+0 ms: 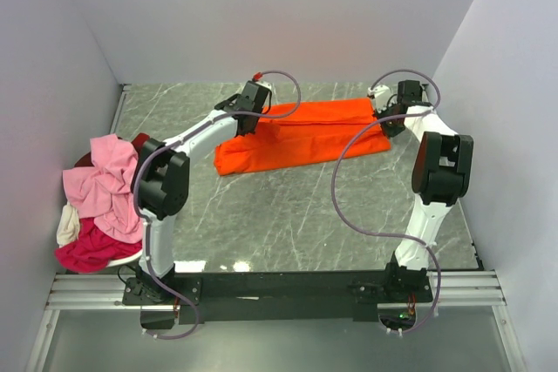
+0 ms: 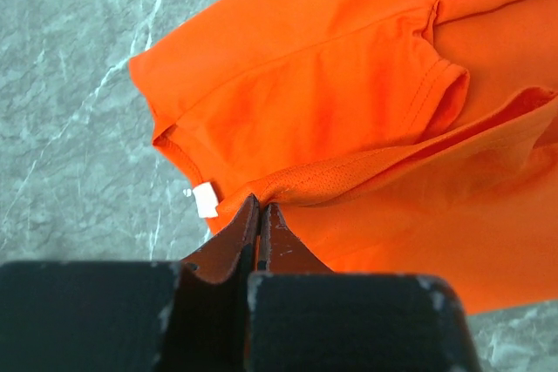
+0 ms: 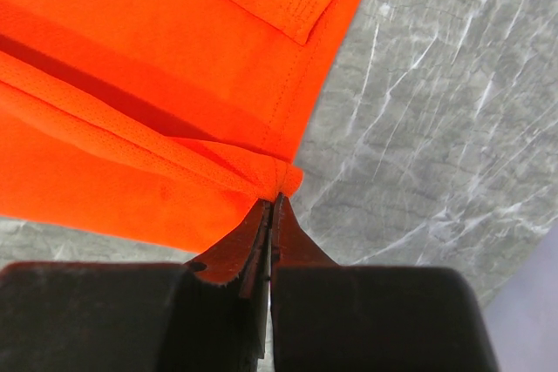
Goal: Fold and stack the t-shirts
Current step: Fold the tshirt
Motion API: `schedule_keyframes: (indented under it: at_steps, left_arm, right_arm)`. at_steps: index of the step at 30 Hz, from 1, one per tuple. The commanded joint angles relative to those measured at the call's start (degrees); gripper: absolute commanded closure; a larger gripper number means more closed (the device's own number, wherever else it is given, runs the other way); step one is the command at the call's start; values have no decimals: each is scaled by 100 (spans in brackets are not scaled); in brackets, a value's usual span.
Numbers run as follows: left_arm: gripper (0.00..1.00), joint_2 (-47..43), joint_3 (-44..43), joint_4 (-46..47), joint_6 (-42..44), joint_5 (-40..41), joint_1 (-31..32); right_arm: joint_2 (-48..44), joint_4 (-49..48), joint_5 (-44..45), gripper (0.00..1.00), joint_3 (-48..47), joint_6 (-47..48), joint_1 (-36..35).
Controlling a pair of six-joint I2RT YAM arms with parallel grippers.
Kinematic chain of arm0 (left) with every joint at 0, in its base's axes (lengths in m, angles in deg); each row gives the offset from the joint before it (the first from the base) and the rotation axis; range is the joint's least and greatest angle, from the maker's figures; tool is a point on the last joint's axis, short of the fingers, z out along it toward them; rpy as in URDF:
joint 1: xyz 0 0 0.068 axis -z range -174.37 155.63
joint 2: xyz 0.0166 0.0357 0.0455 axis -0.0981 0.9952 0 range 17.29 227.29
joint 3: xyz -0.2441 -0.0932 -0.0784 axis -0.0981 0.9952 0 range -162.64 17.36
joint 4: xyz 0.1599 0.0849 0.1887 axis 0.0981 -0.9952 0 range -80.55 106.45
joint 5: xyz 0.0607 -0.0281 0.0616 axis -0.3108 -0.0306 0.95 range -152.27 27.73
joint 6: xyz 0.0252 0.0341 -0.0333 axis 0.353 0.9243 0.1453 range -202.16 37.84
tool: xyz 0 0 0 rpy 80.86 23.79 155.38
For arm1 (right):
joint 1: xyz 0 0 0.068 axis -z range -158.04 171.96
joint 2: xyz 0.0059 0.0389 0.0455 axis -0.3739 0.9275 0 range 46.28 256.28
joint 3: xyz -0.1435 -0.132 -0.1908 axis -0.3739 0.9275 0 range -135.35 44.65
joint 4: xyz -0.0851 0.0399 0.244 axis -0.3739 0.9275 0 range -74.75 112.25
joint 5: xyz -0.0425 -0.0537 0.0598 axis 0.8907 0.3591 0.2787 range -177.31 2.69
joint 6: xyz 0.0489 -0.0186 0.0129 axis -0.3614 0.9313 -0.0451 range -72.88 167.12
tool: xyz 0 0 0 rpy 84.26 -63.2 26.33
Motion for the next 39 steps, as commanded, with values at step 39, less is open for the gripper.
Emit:
schedule_keyframes:
  at_steps: [39]
  left_arm:
    - [100, 1881, -2079, 329, 521, -359, -580]
  right_arm:
    - [388, 53, 520, 98, -568, -278, -96]
